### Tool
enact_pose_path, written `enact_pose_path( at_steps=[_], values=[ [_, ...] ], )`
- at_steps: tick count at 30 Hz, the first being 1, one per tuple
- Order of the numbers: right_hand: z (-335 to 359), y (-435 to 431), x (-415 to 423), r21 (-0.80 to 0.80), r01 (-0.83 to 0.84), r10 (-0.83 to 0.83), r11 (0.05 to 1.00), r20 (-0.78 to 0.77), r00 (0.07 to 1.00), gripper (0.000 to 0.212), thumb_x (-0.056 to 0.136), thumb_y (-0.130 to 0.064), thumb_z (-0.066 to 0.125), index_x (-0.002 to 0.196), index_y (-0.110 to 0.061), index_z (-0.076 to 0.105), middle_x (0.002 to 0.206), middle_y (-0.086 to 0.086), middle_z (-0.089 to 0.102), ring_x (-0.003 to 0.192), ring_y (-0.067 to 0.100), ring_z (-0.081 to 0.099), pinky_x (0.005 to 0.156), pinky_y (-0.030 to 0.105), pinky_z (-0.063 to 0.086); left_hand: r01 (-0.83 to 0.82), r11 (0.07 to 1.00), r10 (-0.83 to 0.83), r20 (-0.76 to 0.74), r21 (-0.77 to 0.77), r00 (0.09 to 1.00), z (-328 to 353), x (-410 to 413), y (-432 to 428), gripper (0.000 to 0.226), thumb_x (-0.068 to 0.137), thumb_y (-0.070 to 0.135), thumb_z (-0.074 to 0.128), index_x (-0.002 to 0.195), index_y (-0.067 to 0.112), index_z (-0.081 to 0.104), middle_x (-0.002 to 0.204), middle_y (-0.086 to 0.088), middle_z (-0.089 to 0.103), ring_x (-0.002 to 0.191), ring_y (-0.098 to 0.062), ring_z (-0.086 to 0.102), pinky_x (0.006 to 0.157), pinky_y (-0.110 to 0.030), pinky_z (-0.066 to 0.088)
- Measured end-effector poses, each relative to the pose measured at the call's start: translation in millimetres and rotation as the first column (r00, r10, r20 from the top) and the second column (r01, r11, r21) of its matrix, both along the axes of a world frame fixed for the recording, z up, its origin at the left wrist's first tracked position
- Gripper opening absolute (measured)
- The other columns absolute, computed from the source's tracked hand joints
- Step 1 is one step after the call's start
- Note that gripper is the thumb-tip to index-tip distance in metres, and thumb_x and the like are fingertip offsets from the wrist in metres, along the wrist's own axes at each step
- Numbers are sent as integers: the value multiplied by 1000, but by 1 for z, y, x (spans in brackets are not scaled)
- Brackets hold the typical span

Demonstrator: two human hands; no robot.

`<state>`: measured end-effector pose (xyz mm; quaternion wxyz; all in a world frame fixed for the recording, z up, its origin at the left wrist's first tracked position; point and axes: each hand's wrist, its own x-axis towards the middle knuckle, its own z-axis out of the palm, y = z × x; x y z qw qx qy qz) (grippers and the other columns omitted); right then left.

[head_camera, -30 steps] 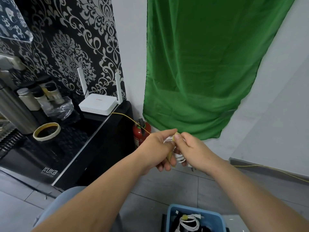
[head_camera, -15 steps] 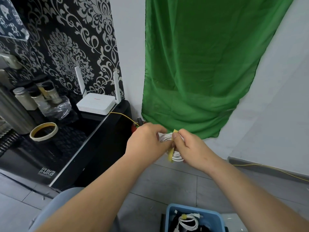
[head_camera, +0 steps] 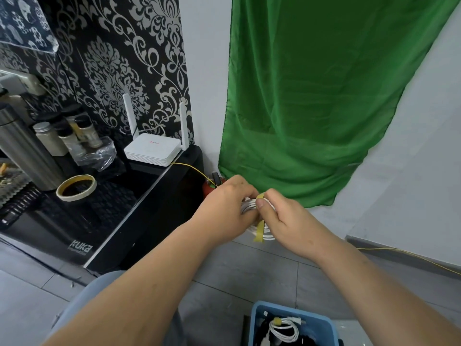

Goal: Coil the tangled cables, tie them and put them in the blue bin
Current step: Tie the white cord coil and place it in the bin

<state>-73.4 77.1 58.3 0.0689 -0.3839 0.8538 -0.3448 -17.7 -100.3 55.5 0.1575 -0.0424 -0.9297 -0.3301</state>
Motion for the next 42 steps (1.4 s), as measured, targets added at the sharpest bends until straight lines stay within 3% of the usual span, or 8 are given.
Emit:
enact_pose_path(
  at_steps=[8,13,19,23,27,32,38,42],
  values=[
    [4,-8,5,22,153,-155,988,122,980,35,104,-50,43,95,-17,49,90,-3,62,84,12,58,74,35,47,-21,994,21,4,-103,1000,8,4,0,18,87,35,59,88,19,69,83,3,62,76,-18,60,65,-42,51],
    [3,-7,2,-3,167,-162,986,236,958,49,103,-51,49,79,-9,57,69,1,58,63,14,55,62,40,49,-33,993,32,-12,-109,999,10,7,1,16,87,35,62,85,21,71,79,3,62,75,-18,59,63,-43,51],
    [9,-3,1,-215,243,-6,946,737,676,36,103,-37,54,86,-16,77,72,-5,72,59,4,60,56,22,42,-29,994,35,-58,107,998,4,5,5,15,83,37,65,85,26,75,82,5,66,80,-15,64,67,-42,53],
    [6,-2,-1,-197,266,-30,944,749,662,39,101,-43,56,93,-13,79,74,-1,69,61,9,55,55,26,37,-31,984,46,-82,176,996,7,7,10,21,79,41,63,83,26,76,80,4,65,79,-16,65,67,-42,53],
    [9,-1,-2,-231,257,43,938,816,576,35,105,-34,51,91,-14,75,71,-6,72,61,3,65,51,15,45,-41,983,59,-95,179,994,7,6,14,15,78,37,66,81,26,76,80,5,62,78,-13,63,66,-39,51],
    [8,1,-1,-256,277,112,926,888,445,37,102,-29,54,119,-2,72,89,3,71,72,12,63,58,25,41,-49,976,70,-95,211,993,3,4,13,13,80,17,79,93,22,79,88,6,65,84,-9,64,74,-33,53],
    [-1,1,-7,-275,350,85,896,878,471,32,100,-30,59,118,-6,72,89,5,63,73,15,54,58,29,35,-57,962,66,-25,268,998,9,5,19,23,82,17,79,104,25,77,96,9,61,93,-3,61,80,-12,45],
    [-6,1,-9,-353,371,65,859,794,604,27,90,-36,70,112,-23,78,103,6,76,88,24,61,72,40,41,-111,855,105,39,507,994,14,4,24,11,95,21,69,91,22,79,94,4,71,93,-8,67,87,-25,52]
  ],
)
